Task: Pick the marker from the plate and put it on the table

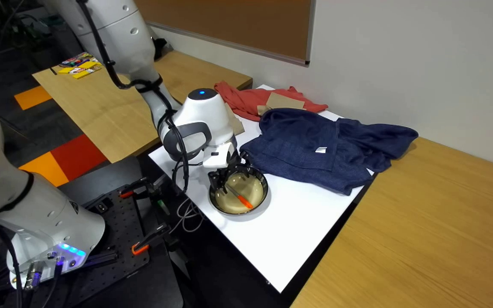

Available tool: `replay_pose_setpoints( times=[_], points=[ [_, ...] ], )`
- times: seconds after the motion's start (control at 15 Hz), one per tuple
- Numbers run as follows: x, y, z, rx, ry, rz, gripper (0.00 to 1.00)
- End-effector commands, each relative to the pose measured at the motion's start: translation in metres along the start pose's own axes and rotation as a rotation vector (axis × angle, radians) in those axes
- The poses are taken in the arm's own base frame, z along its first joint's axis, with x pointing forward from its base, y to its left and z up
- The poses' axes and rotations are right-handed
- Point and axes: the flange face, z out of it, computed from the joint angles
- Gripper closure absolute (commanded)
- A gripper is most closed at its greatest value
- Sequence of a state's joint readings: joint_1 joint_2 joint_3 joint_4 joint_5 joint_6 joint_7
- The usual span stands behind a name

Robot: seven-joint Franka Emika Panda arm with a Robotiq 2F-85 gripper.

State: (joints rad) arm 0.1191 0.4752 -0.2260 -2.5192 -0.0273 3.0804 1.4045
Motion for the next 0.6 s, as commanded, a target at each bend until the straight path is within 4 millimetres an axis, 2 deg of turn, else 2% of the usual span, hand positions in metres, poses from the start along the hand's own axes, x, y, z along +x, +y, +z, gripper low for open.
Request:
replay_pose_setpoints(
  times=[0.0, 0.53],
  points=[
    [0.005, -0.003, 0.009, 0.015, 0.004, -0.004, 0.0],
    [0.008, -0.003, 0.028, -0.012, -0.015, -0.013, 0.0]
  ],
)
